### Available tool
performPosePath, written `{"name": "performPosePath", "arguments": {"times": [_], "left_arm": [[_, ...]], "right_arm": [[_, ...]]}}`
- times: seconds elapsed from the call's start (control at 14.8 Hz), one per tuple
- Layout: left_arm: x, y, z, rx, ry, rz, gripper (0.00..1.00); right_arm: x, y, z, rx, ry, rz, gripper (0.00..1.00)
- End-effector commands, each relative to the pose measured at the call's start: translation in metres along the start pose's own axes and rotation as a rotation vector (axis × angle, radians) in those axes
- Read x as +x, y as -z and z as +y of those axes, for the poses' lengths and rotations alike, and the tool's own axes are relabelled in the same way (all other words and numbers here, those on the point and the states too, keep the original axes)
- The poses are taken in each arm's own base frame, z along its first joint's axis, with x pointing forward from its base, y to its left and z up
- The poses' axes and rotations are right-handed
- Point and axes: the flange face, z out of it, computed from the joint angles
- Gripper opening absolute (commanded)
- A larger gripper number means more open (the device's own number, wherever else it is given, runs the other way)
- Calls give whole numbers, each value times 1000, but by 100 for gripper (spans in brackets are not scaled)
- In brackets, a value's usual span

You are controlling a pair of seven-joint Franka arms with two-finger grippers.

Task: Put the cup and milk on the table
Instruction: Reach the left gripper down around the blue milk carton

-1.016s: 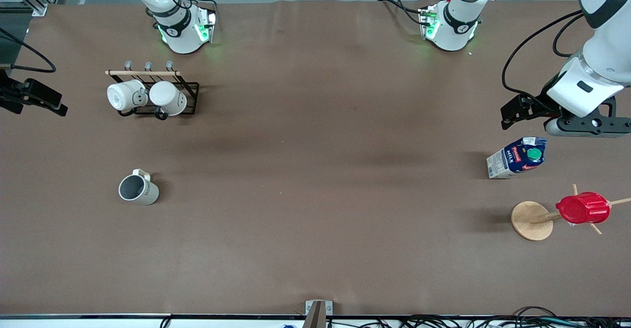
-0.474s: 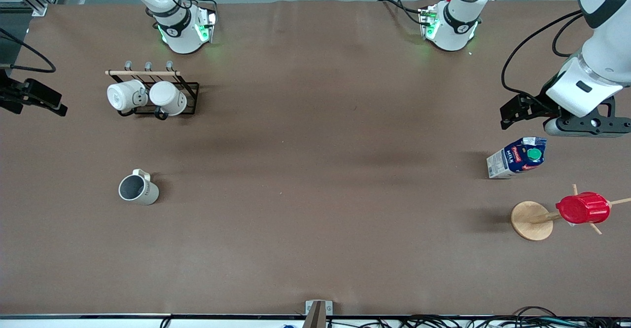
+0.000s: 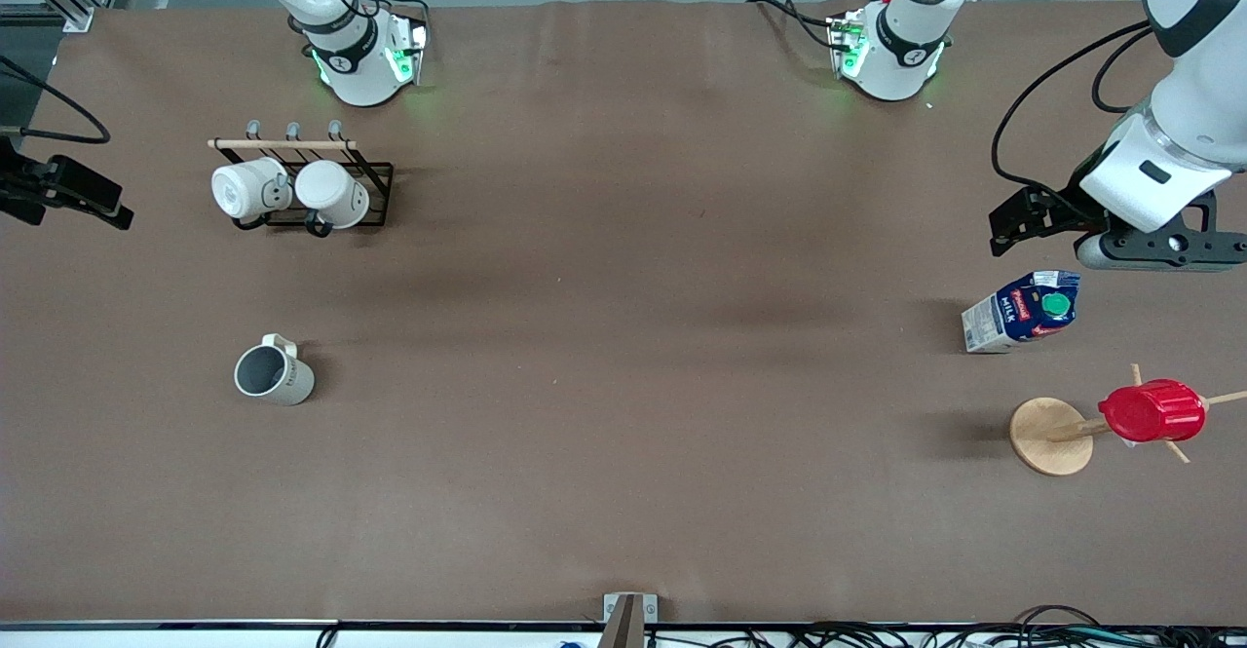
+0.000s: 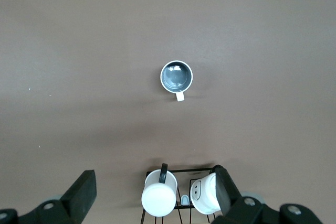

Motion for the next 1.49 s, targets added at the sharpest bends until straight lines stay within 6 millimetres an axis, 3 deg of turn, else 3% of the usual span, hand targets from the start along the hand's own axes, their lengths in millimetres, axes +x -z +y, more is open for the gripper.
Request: {"name": "performPosePath", "arguments": {"times": [0.0, 0.34, 0.47, 0.54, 0.68, 0.74, 1.02, 1.08, 1.42], "left_arm": [[2, -5, -23, 25, -1, -16, 100], [14, -33, -65, 26, 20, -39, 100], [21, -54, -80, 25, 32, -56, 100], [24, -66, -98, 23, 49, -71, 99], [24, -81, -106, 22, 48, -65, 99], [24, -94, -118, 24, 65, -74, 99], [17, -142, -131, 64, 56, -96, 98], [16, -150, -140, 63, 65, -85, 98], [13, -191, -154, 55, 56, -91, 98]], "right_arm": [[-1, 2, 2, -12, -16, -4, 100], [-1, 2, 1, -11, -14, -4, 100], [-1, 2, 2, -11, -16, -4, 100], [-1, 3, 3, -12, -17, -4, 100], [-1, 3, 3, -12, -17, -4, 100], [-1, 2, 2, -12, -16, -4, 100], [2, -6, 1, -19, -12, -17, 100], [6, -17, -2, -20, -10, -39, 100], [56, -133, 20, -33, 32, -99, 100]]}}
